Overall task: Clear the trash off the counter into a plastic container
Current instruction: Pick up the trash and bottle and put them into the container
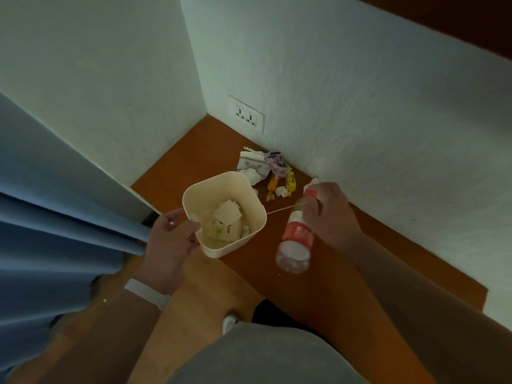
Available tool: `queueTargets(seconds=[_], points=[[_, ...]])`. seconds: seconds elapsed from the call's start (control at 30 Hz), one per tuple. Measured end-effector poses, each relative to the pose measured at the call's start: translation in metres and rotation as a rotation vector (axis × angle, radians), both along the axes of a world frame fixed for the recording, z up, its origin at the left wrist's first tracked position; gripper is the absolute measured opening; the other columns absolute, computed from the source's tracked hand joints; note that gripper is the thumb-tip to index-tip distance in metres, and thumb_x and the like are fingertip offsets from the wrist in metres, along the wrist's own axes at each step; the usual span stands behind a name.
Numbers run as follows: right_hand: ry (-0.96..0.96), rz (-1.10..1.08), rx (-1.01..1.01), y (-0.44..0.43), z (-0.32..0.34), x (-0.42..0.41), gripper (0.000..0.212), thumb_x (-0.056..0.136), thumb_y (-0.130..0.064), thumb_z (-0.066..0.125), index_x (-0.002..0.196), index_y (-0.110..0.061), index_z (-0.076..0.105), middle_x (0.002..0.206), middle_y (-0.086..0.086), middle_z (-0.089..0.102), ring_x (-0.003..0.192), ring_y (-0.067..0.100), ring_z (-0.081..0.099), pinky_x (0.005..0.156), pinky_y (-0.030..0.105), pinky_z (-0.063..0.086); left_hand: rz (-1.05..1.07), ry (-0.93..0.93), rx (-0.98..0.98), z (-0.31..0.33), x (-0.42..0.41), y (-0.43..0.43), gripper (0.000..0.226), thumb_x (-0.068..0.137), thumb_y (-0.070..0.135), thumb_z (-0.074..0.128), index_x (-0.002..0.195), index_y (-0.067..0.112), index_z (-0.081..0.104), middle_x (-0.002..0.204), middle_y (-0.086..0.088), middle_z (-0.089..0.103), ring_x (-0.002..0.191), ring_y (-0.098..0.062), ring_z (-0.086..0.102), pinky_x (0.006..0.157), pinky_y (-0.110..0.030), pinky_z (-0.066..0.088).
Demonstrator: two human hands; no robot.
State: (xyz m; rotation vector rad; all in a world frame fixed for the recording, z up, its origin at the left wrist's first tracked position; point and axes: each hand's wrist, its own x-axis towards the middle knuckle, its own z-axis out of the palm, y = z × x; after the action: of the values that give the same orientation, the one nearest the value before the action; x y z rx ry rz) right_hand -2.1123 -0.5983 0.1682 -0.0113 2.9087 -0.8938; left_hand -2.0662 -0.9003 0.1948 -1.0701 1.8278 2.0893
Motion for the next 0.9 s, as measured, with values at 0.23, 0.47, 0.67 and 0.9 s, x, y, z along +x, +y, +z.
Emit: queueTargets(seconds=[0.23,0.47,0.67,0.9], points=[[-0.311,0.129,0.101,-0.017,-0.052,0.009,0.064,0.083,-0.034,0.070,0.140,-0.021,0.043,0.151,0.004,0.026,0.138,0.029,0.029,0.109,0.046,0.037,0.010,-0.053,-0.002,-0.007,-0.003,0.009,0.041,0.094,0.003,0.064,0.133,0.012,0.055,0.118,-0.014,0.067,0.086,-0.021,0.070,0.070,-0.036,0.057],[-0.424,-0.127,0.037,-0.014,-0.061,0.012,0.091,0.080,-0.034,0.075,0.149,-0.022,0.018,0.139,0.014,0.037,0.127,0.034,0.043,0.098,0.045,0.045,-0.015,-0.035,-0.026,0.000,0.000,0.003,0.041,0.094,0.003,0.063,0.133,0.012,0.055,0.114,-0.013,0.069,0.089,-0.021,0.072,0.068,-0.033,0.056],[-0.305,-0.186,-0.031,-0.020,-0.019,0.012,0.082,0.073,-0.047,0.070,0.141,-0.024,0.030,0.126,0.005,0.052,0.111,0.028,0.057,0.088,0.047,0.052,-0.032,-0.015,-0.027,0.006,0.006,-0.008,0.041,0.091,0.006,0.066,0.131,0.015,0.057,0.119,-0.017,0.067,0.101,-0.030,0.071,0.074,-0.039,0.058],[0.152,-0.326,-0.428,-0.044,0.105,0.017,0.068,0.083,-0.039,0.072,0.140,-0.031,0.036,0.119,-0.009,0.054,0.099,0.007,0.059,0.076,0.025,0.052,-0.078,0.066,-0.020,0.014,0.023,-0.020,0.037,0.092,0.005,0.065,0.127,0.014,0.058,0.114,-0.019,0.066,0.103,-0.036,0.071,0.074,-0.038,0.058]])
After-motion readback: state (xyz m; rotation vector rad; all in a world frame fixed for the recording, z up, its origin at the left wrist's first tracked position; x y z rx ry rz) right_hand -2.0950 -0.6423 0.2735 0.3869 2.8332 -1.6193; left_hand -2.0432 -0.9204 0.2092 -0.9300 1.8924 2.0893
